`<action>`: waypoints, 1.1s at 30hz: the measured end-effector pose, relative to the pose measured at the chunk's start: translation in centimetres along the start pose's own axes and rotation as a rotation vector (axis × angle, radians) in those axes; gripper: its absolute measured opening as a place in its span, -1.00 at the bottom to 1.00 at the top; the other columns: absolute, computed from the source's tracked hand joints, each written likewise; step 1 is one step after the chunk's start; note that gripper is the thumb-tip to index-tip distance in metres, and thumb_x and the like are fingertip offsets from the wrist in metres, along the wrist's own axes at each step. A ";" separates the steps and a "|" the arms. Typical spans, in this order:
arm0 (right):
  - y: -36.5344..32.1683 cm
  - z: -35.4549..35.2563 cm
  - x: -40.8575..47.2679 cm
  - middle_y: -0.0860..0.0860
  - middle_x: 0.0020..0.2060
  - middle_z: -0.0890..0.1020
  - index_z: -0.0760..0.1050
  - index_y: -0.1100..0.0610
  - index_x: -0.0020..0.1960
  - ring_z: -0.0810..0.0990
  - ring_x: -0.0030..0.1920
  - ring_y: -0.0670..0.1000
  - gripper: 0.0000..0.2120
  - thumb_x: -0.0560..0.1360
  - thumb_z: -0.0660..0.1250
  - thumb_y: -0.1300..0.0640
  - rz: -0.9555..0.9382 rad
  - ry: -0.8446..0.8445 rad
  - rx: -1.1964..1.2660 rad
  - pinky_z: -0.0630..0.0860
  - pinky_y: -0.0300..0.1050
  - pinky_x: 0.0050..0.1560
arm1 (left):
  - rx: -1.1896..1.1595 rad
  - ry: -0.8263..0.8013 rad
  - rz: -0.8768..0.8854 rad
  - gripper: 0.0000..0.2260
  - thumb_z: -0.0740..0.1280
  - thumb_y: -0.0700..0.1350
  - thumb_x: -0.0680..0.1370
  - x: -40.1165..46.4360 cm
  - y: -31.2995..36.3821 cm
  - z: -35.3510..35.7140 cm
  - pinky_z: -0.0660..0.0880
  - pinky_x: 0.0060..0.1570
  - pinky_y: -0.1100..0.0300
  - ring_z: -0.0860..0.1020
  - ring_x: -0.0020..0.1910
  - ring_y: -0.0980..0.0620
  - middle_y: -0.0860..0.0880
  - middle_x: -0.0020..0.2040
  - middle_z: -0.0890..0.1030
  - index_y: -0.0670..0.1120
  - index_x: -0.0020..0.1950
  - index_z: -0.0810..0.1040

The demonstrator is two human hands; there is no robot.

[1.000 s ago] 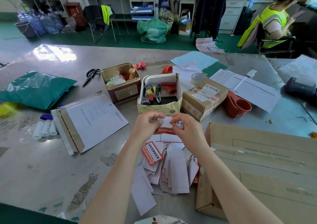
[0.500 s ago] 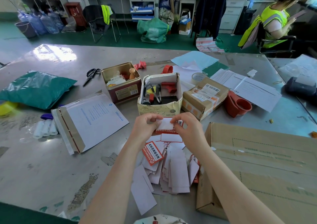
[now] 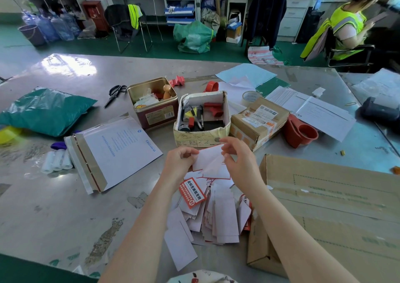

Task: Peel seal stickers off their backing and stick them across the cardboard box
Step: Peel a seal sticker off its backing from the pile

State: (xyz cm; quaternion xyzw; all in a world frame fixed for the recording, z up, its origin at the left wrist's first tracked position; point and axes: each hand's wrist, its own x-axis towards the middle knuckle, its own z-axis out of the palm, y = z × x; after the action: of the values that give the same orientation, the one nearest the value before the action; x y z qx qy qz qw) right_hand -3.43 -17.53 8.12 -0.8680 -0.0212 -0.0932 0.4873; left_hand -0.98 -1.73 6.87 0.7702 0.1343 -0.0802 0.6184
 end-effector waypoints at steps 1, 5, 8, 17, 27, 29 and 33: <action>0.1 0.0 0.0 -0.03 -0.04 0.49 0.50 0.13 0.14 0.53 -0.06 -0.09 -0.62 0.46 0.15 0.45 -0.002 -0.011 -0.021 0.51 -0.22 0.05 | 0.001 0.002 -0.009 -0.84 0.28 -0.29 0.54 0.1 -0.1 0.0 0.61 -0.07 0.08 0.60 -0.02 -0.10 -0.16 0.05 0.60 -0.07 -0.12 0.59; 0.2 0.0 0.0 0.01 -0.03 0.46 0.56 0.19 0.01 0.52 -0.07 -0.05 -0.62 0.45 0.07 0.50 -0.001 -0.017 -0.051 0.41 -0.48 -0.10 | -0.003 0.004 -0.044 -0.82 0.27 -0.29 0.54 0.2 -0.5 0.0 0.59 0.00 0.01 0.60 0.00 -0.11 -0.14 0.07 0.61 -0.04 -0.13 0.59; 0.1 -0.1 0.0 0.01 -0.04 0.47 0.57 0.23 -0.02 0.51 -0.07 -0.05 -0.63 0.45 0.06 0.52 0.015 -0.020 -0.050 0.42 -0.49 -0.12 | -0.007 0.020 -0.078 -0.83 0.27 -0.26 0.55 0.3 -0.7 -0.2 0.61 -0.07 0.06 0.62 -0.09 -0.05 -0.09 0.03 0.61 -0.03 -0.11 0.59; 0.4 0.3 -0.1 -0.06 -0.01 0.44 0.62 0.18 -0.04 0.42 0.03 -0.13 -0.75 0.42 0.26 0.41 -0.045 -0.086 -0.135 0.35 -0.47 0.00 | -0.070 0.007 -0.208 -0.86 0.25 -0.26 0.56 0.5 -0.5 -0.5 0.63 -0.18 0.12 0.64 -0.20 -0.02 -0.07 -0.05 0.59 -0.11 0.00 0.59; 0.1 -0.1 0.0 0.06 0.18 0.51 0.61 0.18 0.00 0.41 0.21 0.00 -0.87 0.45 0.37 0.24 -0.047 0.001 -0.127 0.29 -0.20 0.22 | -0.102 0.017 -0.237 -0.86 0.24 -0.28 0.56 0.9 -1.2 -0.3 0.60 -0.28 0.18 0.65 -0.25 -0.01 -0.09 -0.10 0.62 -0.14 -0.01 0.59; 0.0 -0.2 0.0 0.05 0.16 0.54 0.59 0.18 0.04 0.44 0.18 -0.02 -0.85 0.49 0.32 0.22 -0.012 -0.008 -0.114 0.28 -0.26 0.15 | -0.054 0.016 -0.231 -0.85 0.24 -0.26 0.56 1.2 -1.4 0.0 0.58 -0.27 0.19 0.63 -0.27 0.02 -0.04 -0.12 0.59 -0.13 0.01 0.59; 0.0 -0.5 -0.1 -0.04 -0.14 0.60 0.56 0.12 0.06 0.50 -0.18 -0.11 -0.82 0.56 0.20 0.20 0.125 0.039 -0.043 0.35 -0.43 -0.28 | 0.049 -0.010 -0.189 -0.82 0.23 -0.26 0.56 2.0 -1.6 0.7 0.52 -0.30 0.25 0.57 -0.27 0.06 -0.03 -0.11 0.58 -0.11 -0.01 0.61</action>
State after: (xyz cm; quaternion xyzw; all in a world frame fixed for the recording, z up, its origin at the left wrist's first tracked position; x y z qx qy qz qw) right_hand -3.56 -17.95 8.31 -0.8760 0.0444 -0.0801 0.4736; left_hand 0.50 -1.91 4.64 0.7685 0.2013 -0.1450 0.5898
